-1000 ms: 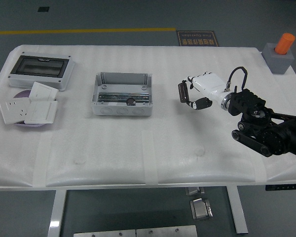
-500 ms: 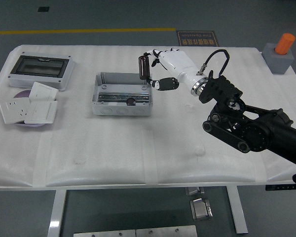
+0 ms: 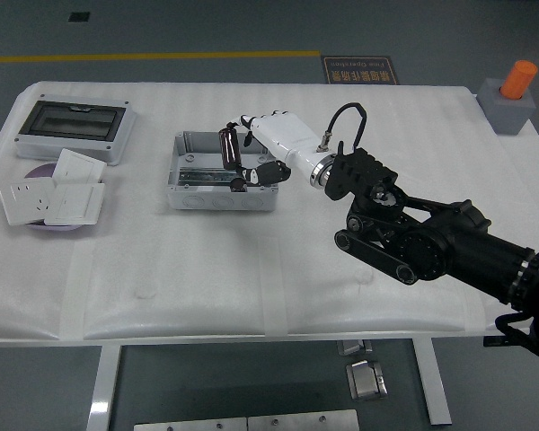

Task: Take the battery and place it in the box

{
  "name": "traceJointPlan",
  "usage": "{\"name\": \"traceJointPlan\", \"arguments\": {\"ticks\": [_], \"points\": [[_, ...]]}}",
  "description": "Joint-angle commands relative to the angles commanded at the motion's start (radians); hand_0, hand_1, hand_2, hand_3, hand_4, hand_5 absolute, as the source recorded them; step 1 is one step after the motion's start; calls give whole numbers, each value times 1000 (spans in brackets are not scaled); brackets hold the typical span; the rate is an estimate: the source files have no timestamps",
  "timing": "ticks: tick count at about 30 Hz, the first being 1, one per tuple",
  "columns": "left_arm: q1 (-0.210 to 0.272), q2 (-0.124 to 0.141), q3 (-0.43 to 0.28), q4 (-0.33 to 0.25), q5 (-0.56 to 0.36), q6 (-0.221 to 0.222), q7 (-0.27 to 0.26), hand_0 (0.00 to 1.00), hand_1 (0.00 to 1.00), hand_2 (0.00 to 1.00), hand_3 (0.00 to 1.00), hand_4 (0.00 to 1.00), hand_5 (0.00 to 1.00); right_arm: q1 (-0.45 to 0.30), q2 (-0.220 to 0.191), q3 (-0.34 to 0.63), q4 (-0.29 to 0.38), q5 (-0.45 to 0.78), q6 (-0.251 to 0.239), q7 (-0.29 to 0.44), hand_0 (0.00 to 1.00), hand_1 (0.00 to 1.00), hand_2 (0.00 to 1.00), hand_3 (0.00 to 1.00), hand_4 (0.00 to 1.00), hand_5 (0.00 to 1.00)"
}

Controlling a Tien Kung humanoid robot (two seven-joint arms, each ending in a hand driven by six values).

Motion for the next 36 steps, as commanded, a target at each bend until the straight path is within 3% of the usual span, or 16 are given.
{"name": "traceJointPlan", "arguments": {"ticks": [3,4,9,10,22,26,36], "points": [[-1,0,-1,0,1,-1,0,598,621,450,624,574,509,5,2,-3,-20,4,5,1,818,697,660,672,502,317],[-1,0,-1,0,1,-1,0,598,621,450,624,576,506,6,2,-4,-24,5,6,1,919,809,803,896,830,564],[-1,0,-1,0,2,-1,1,598,621,450,624,576,506,7,3,-11,-35,7,8,2,919,809,803,896,830,564],[0,0,-1,0,3,-2,2,598,622,450,625,578,507,7,3,-12,-36,7,8,2,970,849,851,958,967,670],[3,-1,-6,1,12,-3,5,598,622,449,624,577,503,3,-12,-3,-34,14,5,1,983,858,860,968,998,708],[6,-2,-5,1,11,-3,5,598,622,449,624,577,503,-33,-54,56,14,1,-2,1,983,858,860,968,998,708],[29,-10,16,2,-28,3,1,598,621,449,622,578,498,-216,-244,282,218,-103,-11,-7,982,851,845,952,998,713]]}}
